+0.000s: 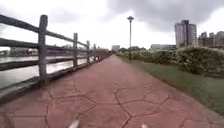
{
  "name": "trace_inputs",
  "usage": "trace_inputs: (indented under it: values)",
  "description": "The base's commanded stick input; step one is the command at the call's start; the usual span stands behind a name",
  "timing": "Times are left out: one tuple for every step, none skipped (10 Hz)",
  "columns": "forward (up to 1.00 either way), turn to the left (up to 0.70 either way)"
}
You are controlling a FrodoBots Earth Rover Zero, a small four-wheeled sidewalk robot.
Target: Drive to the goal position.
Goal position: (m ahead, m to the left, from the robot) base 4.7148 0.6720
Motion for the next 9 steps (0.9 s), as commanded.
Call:
trace_inputs:
  values:
    - [0.70, 0.00]
    - [0.70, 0.00]
    - [0.70, 0.00]
    - [0.70, 0.00]
    - [0.70, 0.00]
    - [0.70, 0.00]
    - [0.70, 0.00]
    - [0.70, 0.00]
    - [0.70, 0.00]
